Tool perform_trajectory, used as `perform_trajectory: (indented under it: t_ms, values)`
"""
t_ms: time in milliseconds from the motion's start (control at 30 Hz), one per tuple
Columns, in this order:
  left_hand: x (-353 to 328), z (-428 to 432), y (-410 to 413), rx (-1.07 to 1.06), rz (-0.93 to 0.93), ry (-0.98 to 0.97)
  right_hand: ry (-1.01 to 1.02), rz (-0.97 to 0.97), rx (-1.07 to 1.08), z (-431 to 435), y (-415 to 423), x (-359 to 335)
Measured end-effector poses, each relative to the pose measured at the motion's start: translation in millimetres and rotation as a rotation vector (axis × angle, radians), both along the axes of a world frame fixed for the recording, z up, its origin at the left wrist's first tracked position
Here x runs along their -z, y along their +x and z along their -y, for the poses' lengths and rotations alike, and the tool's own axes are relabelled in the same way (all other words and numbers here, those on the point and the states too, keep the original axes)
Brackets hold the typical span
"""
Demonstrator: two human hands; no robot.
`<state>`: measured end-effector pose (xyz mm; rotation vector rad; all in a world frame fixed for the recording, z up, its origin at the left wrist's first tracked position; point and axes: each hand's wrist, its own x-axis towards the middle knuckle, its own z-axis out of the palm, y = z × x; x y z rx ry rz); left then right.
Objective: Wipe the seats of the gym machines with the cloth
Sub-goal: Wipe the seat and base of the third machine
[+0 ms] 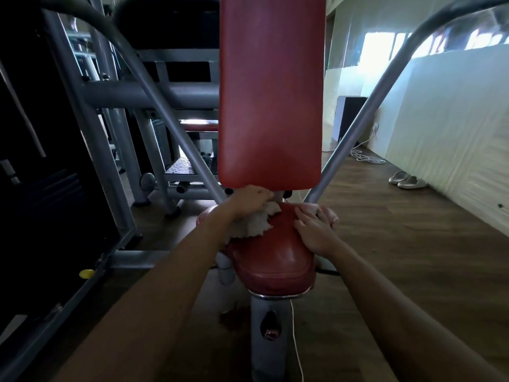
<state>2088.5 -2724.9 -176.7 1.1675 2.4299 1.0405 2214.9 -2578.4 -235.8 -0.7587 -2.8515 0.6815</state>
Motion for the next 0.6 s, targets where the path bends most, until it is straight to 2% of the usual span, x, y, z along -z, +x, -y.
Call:
perform_trajectory:
  t_ms: [67, 133, 200, 300, 500, 600]
  values:
    - [-1, 15, -16, -0.054, 0.078, 0.173, 0.014, 0.000, -0.022, -1, -2, 2]
    - [9, 38, -39, -0.171, 0.072, 0.255, -0.005, 0.001, -0.020, -2, -2, 3]
    - [25, 54, -56, -0.212, 0.025, 0.196, -0.040, -0.016, -0.003, 1, 0, 0]
    - [48, 62, -57, -0.120, -0.068, -0.054, -0.054, -0.034, 0.000, 4, 2, -3]
    - [54, 60, -47, -0.155, 0.046, -0.038, -0.123, -0.004, -0.045, 4, -1, -21]
    - [62, 54, -48, -0.129, 0.030, -0.032, -0.198, -0.209, -0.090, 19, -17, -41]
